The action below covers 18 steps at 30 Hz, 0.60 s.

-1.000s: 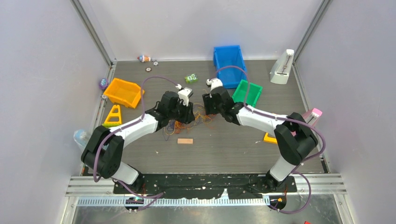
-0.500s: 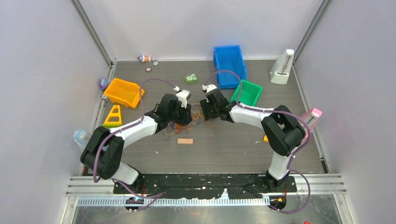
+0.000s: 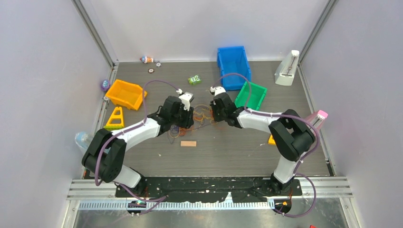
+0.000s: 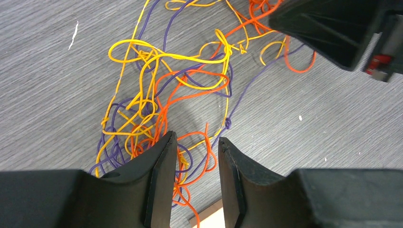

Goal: Untangle the cables
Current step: Untie the cable.

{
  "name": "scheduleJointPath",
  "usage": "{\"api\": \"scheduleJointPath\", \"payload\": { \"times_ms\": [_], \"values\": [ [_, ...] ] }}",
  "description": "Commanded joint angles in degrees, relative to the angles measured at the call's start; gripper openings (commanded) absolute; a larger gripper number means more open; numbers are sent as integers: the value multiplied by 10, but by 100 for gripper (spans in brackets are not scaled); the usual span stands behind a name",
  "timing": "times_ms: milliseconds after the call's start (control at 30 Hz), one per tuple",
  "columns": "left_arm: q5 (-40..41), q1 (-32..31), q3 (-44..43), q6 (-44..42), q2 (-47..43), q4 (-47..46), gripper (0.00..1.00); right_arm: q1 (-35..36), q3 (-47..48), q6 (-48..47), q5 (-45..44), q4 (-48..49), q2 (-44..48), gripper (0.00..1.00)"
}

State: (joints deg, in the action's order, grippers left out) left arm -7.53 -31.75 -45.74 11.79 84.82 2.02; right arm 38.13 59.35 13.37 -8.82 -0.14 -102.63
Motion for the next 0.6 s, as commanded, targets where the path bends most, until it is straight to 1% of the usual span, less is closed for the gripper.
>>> {"api": "scheduleJointPath", "payload": {
  "times_ms": [0, 33, 100, 333, 467, 567],
  "values": [
    [3, 2, -22, -4, 5, -3, 38, 3, -51, 2, -26, 97, 89, 16],
    [2, 2, -23, -4, 7, -3, 38, 4, -64, -3, -28, 110, 98, 10],
    [-2, 2, -28, -4, 13, 1, 38, 11, -84, -15, -23, 132, 123, 6],
    [-7, 2, -46, -5, 38, 22, 40, 38, -151, -48, -17, 220, 210, 5],
    [-2, 2, -45, -4, 39, 22, 49, 47, -205, -59, -14, 274, 261, 5],
    [-4, 1, -36, -6, 31, 11, 53, 50, -229, -61, 8, 305, 300, 5]
  ]
}}
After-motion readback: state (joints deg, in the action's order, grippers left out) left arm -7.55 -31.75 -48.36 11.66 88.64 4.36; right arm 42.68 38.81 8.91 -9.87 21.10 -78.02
